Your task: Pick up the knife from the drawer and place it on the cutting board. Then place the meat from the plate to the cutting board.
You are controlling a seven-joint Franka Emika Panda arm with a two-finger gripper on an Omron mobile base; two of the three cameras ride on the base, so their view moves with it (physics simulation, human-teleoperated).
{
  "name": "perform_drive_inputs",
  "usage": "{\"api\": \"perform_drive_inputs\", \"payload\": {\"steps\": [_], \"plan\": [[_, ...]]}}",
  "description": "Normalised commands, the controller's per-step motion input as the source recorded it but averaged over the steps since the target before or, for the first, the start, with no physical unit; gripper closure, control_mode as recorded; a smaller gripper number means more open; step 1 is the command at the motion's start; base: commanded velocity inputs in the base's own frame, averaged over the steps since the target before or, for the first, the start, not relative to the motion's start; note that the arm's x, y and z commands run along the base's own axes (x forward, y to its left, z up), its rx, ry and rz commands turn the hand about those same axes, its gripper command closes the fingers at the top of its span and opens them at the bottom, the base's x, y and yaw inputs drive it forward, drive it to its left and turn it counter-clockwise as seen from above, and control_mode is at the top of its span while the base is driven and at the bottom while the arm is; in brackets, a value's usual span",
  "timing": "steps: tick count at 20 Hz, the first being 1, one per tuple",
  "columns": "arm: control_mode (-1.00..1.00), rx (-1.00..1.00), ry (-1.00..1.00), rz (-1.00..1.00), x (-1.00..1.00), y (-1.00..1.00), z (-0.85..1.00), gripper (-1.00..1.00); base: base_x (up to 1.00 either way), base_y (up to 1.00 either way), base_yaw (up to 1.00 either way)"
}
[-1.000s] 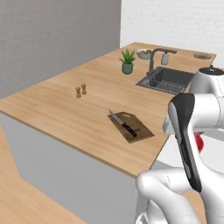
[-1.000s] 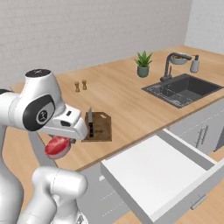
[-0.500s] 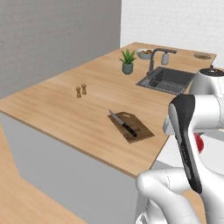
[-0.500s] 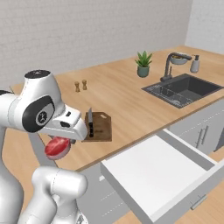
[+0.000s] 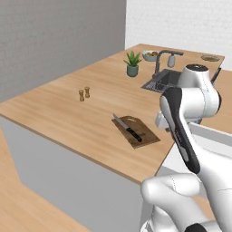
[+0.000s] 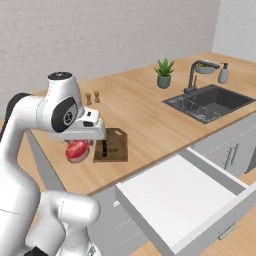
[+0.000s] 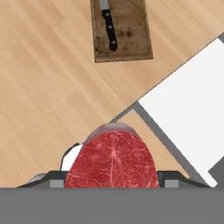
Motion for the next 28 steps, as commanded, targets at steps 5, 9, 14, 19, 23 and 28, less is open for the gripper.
{"api": "perform_drive_inputs", "payload": {"steps": [5,9,14,19,23,28], "plan": [[-1.0,0.01,0.09,0.37,1.0,-0.1,-0.04,1.0,0.0,0.0,0.0],[-1.0,0.0,0.08,0.3,1.0,-0.19,-0.12,1.0,0.0,0.0,0.0],[-1.0,0.0,0.16,0.13,1.0,-0.04,-0.01,1.0,0.0,0.0,0.0],[-1.0,0.0,0.01,-0.02,0.9,0.0,-0.15,1.0,0.0,0.0,0.0],[-1.0,0.0,0.0,-0.02,0.35,0.0,-0.71,1.0,0.0,0.0,0.0],[-1.0,0.0,0.0,0.0,0.56,0.0,-1.0,1.0,0.0,0.0,0.0]]}}
